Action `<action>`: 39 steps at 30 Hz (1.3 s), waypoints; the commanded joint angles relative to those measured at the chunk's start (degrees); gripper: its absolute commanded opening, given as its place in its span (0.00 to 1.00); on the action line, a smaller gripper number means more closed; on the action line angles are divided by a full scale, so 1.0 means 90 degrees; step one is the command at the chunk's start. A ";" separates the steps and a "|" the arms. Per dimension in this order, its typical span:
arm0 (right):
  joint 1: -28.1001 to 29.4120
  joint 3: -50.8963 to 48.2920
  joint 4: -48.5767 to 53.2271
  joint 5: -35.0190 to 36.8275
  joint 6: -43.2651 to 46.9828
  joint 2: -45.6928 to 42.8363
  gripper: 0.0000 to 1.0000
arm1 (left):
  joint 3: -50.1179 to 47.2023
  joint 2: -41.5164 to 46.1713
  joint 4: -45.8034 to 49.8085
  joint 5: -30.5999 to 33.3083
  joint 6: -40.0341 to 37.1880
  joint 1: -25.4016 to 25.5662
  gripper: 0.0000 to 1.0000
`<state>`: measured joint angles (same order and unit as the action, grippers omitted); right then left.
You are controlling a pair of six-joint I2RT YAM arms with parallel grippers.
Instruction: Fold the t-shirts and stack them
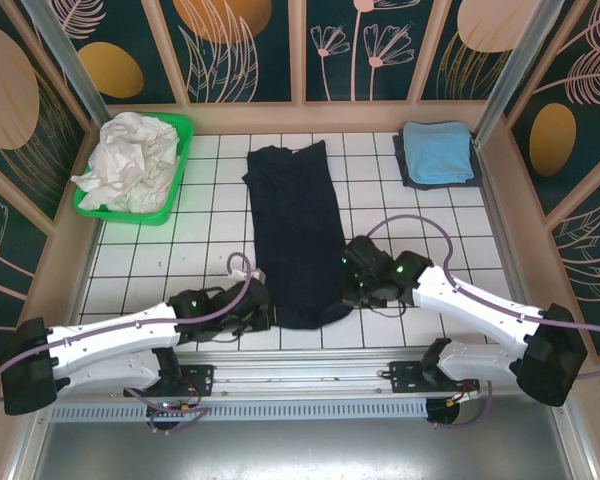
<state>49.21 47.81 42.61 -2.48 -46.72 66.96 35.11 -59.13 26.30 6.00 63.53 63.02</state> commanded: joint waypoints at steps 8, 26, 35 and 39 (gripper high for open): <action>-0.1557 0.1417 -0.1433 0.0051 0.1943 0.1969 0.00 | 0.0655 -0.1213 -0.0726 0.0130 -0.2254 -0.2419 0.00; -0.2812 0.4167 -0.1652 -0.1414 0.2979 0.4976 0.00 | 0.3384 -0.4269 -0.0757 -0.0991 -0.3957 -0.4261 0.00; -0.3102 0.4700 -0.1674 -0.1743 0.3040 0.5745 0.00 | 0.4212 -0.5436 -0.0614 -0.1301 -0.4243 -0.4756 0.00; -0.3149 0.5007 -0.1622 -0.1738 0.3052 0.6001 0.11 | 0.4528 -0.5739 -0.0540 -0.1287 -0.4329 -0.4834 0.12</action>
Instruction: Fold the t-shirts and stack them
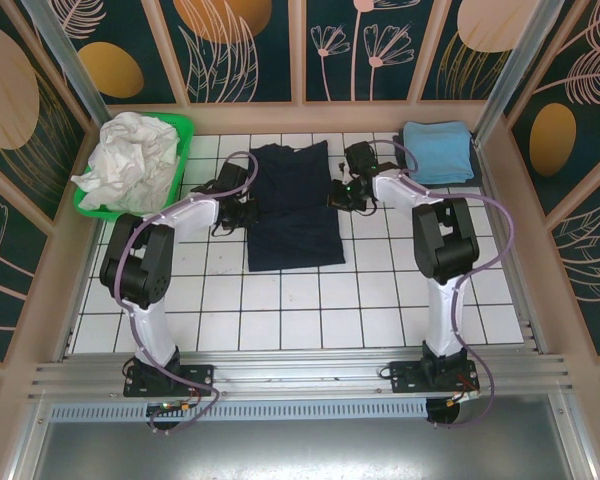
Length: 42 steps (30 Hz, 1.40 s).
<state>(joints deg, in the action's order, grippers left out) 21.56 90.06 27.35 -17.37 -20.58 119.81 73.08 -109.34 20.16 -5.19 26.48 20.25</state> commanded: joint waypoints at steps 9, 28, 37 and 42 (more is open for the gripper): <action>-0.0044 0.0060 -0.0286 0.0727 0.0314 -0.0839 0.31 | 0.1233 -0.0628 0.0415 -0.0188 -0.0325 -0.0230 0.30; 0.0832 0.0181 -0.1248 0.0228 0.0641 0.0337 0.36 | 0.0751 0.0582 0.0098 0.0492 -0.0351 -0.0331 0.54; 0.0600 0.0596 -0.0705 0.0496 0.0294 0.0328 0.35 | -0.2318 0.1674 -0.1753 -0.0785 0.0413 -0.0305 0.55; 0.0934 -0.1845 -0.1443 0.0958 -0.0233 -0.1309 0.39 | -0.3567 0.2541 -0.2240 -0.0831 0.1002 -0.0095 0.61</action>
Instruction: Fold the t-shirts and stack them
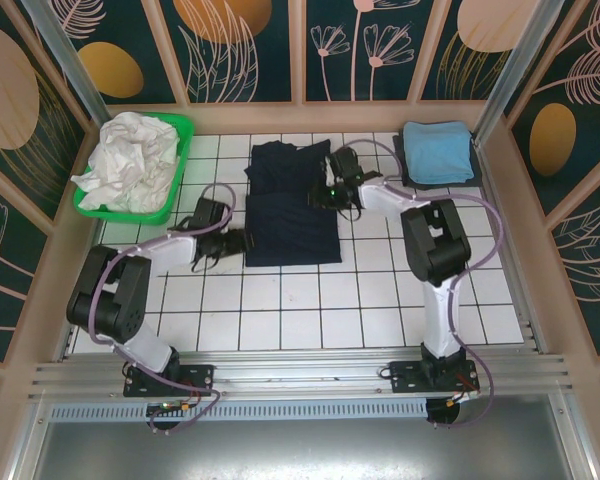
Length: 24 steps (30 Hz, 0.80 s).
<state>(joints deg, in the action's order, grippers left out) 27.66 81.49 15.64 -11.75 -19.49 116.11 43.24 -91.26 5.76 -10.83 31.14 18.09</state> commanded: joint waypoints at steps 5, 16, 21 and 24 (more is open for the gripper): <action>0.0481 -0.3131 -0.0520 0.0826 -0.1194 -0.2411 0.48 | -0.0870 0.0755 -0.0816 -0.0197 0.0923 0.0696 0.61; 0.0581 -0.4431 -0.1617 0.0225 -0.1451 -0.3040 0.56 | -0.1232 0.0533 -0.1551 -0.0320 0.1153 0.0822 0.58; 0.0599 -0.4118 -0.1694 0.0101 -0.1400 -0.2658 0.54 | -0.1147 0.0337 -0.1875 -0.0558 0.1165 0.0822 0.52; 0.0599 -0.4009 -0.1635 0.0061 -0.1390 -0.2439 0.48 | -0.1085 0.0190 -0.1923 -0.0621 0.1137 0.0818 0.43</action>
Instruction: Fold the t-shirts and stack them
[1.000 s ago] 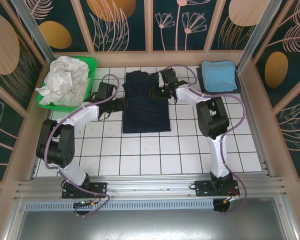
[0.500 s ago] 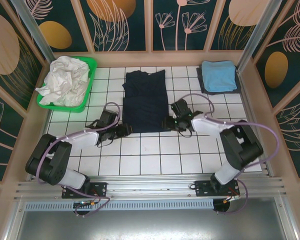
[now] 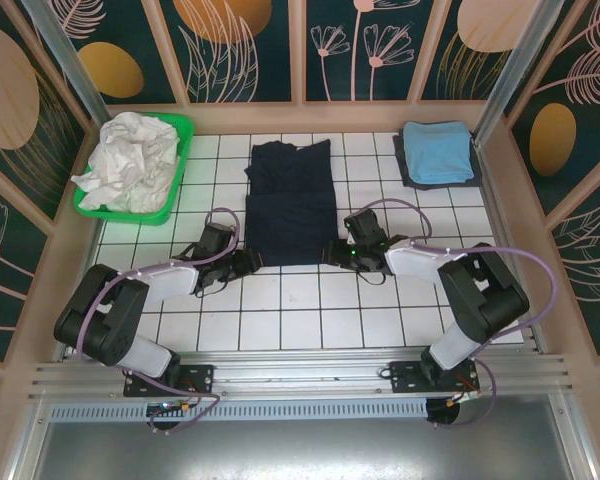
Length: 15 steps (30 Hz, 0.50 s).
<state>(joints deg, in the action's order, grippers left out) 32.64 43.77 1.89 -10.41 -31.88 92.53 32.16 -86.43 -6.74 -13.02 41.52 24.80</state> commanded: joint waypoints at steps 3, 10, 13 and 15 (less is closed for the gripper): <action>0.0045 0.0185 -0.0081 -0.0134 -0.0032 0.0228 0.36 | 0.0241 -0.0332 -0.0494 -0.0442 -0.0047 0.0071 0.24; 0.0188 -0.0078 0.0130 -0.0045 -0.0226 -0.0536 0.01 | 0.0149 0.0503 -0.0262 -0.0591 -0.0022 0.0078 0.00; 0.0241 -0.0235 0.0293 0.0047 -0.0294 -0.0938 0.00 | -0.0012 0.1043 0.0006 -0.0545 0.0046 0.0085 0.00; 0.0277 -0.0322 0.0435 0.0094 -0.0326 -0.1261 0.00 | -0.0123 0.1455 0.0207 -0.0498 0.0106 0.0081 0.00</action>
<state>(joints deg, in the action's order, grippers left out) 34.33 42.41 3.01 -10.52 -33.65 85.10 32.53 -77.54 -7.68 -16.71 41.71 25.26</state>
